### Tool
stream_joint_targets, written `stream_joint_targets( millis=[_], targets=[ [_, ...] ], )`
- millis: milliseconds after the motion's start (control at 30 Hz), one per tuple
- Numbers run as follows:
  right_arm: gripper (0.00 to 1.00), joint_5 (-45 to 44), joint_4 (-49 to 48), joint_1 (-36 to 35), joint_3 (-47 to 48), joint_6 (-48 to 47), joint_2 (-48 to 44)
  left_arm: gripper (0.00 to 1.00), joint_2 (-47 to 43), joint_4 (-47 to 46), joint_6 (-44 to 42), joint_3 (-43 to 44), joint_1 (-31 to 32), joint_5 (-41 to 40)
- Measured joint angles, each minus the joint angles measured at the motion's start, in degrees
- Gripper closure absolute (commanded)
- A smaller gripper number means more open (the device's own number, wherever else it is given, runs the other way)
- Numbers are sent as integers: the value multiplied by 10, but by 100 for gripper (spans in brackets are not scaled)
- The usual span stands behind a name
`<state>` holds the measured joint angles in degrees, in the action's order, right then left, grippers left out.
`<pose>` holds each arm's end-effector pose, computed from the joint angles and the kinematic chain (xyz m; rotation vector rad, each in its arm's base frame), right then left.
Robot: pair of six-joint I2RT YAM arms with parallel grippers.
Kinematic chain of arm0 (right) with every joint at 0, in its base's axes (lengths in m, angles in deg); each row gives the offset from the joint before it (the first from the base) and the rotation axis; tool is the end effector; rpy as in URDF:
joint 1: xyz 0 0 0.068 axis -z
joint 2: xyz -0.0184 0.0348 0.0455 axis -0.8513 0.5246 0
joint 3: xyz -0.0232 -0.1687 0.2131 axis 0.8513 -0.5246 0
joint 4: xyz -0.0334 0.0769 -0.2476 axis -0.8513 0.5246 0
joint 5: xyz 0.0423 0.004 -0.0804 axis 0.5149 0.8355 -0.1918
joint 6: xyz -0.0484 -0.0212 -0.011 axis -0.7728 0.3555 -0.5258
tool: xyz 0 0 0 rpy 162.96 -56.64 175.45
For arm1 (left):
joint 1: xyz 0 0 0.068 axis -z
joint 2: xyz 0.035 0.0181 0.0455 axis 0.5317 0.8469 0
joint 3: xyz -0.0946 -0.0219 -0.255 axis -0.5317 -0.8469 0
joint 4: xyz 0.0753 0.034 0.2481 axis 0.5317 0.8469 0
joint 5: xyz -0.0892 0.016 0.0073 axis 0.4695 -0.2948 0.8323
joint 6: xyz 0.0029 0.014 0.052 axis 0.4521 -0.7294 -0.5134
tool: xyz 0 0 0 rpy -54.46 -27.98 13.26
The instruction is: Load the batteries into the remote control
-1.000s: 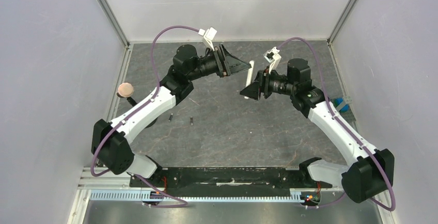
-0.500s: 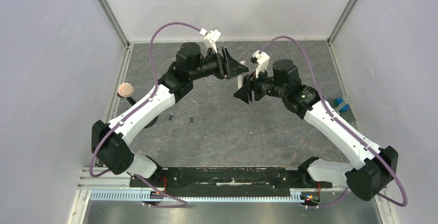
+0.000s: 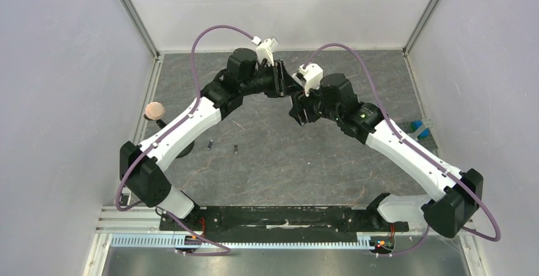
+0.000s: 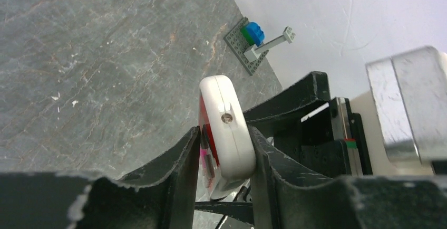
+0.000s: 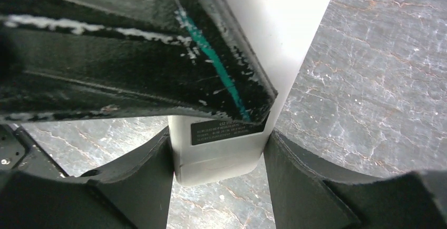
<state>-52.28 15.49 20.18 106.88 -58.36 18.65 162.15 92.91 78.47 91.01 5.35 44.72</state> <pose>0.2227 0.1793 0.3536 -0.6128 2.0251 0.5826 0.2761 -0.2289 0.3817 0.3268 2.0270 -1.2097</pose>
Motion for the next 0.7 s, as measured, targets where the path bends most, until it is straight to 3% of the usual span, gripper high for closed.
stream_joint_targets(
  millis=[67,167,267,367,467,533,700],
  targets=[
    [71,-24,9,-7,0,-8,3,72,7,10,2,4,0,-4],
    [71,-45,17,-16,0,-11,6,98,16,23,8,4,-2,-17],
    [66,-63,17,-19,0,-9,12,98,21,26,18,6,-2,-21],
    [32,-72,14,-23,0,1,12,98,21,33,17,10,-3,-26],
    [11,-85,-1,-25,-3,21,1,98,18,34,17,15,-8,-25],
    [7,-85,-28,-26,-17,36,-26,98,11,18,29,8,-22,-18],
    [7,-83,-109,-26,-55,111,-120,98,-48,-85,102,-57,-82,0]
  ],
)
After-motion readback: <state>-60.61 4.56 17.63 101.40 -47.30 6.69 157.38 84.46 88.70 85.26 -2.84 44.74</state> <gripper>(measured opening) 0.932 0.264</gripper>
